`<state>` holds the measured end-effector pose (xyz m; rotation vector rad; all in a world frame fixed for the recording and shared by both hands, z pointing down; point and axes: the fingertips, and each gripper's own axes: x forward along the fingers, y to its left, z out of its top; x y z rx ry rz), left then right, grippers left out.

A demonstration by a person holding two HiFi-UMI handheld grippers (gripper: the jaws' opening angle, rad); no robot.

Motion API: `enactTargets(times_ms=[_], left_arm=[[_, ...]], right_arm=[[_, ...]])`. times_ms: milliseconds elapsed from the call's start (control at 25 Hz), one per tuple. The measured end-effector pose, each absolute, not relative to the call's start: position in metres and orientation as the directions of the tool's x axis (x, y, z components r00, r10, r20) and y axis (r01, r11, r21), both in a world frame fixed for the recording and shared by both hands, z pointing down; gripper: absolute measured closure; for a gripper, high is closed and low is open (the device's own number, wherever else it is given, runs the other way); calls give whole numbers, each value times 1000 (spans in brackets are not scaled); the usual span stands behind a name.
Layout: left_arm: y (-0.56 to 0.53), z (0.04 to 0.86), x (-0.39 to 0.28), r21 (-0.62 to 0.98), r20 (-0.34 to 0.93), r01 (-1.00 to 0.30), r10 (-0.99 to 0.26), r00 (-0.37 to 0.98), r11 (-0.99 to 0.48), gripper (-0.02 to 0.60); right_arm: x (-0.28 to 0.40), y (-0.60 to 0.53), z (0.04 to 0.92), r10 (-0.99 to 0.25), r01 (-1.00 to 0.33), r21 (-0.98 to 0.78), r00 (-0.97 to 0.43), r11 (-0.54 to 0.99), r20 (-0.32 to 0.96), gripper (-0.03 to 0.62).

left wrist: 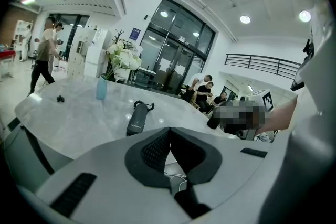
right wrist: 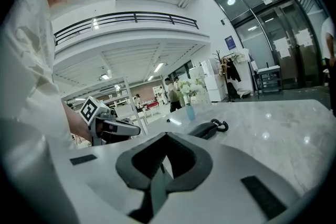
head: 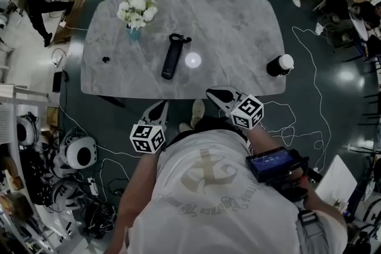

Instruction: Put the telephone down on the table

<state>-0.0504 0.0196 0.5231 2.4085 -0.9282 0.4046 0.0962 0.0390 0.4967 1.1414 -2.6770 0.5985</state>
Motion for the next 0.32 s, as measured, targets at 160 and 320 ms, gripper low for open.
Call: enactTargets(times_ms=[160, 320], left_arm=[[24, 521, -47, 362, 440, -681, -528, 727, -637, 569], [27, 519, -45, 362, 439, -674, -520, 733, -644, 569]], right_arm=[[97, 44, 495, -656, -725, -286, -689, 626, 309, 579], [99, 47, 491, -661, -729, -282, -684, 623, 310, 579]])
